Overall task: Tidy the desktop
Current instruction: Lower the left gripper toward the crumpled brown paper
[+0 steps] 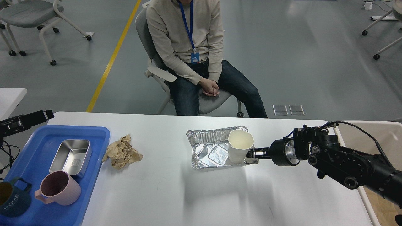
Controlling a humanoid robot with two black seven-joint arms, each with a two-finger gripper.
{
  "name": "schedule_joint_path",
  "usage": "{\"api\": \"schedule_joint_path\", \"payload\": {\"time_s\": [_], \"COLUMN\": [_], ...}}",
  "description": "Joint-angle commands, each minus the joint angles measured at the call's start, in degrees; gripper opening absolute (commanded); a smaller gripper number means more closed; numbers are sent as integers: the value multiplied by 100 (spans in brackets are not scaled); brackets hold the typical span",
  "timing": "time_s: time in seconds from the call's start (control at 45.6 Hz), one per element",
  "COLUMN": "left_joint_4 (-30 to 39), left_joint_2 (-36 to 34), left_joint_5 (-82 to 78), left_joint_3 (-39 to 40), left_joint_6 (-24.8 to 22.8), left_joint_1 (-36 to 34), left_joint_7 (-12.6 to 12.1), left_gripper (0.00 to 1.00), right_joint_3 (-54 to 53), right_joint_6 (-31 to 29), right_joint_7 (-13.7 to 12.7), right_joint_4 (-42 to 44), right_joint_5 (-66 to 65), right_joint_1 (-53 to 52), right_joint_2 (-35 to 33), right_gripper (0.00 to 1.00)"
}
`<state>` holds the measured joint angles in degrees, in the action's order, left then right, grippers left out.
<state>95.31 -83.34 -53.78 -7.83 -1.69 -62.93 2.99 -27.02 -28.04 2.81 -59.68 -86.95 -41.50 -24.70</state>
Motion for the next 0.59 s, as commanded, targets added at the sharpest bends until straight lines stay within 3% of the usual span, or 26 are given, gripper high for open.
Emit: {"api": "schedule_joint_path", "payload": {"time_s": [0.0, 0.241, 0.57], "left_joint_4": [-21, -117, -1242], "left_joint_2": [229, 862, 2040], "left_joint_5": [34, 236, 1450], "left_joint_3": [-8, 1, 28], "left_joint_6": [134, 389, 530], "left_joint_1": [123, 834, 1257], "left_joint_7": [-88, -140, -105], "left_gripper": [86, 86, 86], "right_joint_3": [-5, -14, -5], "right_joint_6": [0, 0, 0], "right_joint_7": [0, 0, 0], "right_joint_4": [0, 0, 0], "right_joint_5": [-6, -6, -6], "right_joint_1": [1, 1, 10], "right_joint_2": [53, 26, 44], "right_gripper": [0, 0, 0]}}
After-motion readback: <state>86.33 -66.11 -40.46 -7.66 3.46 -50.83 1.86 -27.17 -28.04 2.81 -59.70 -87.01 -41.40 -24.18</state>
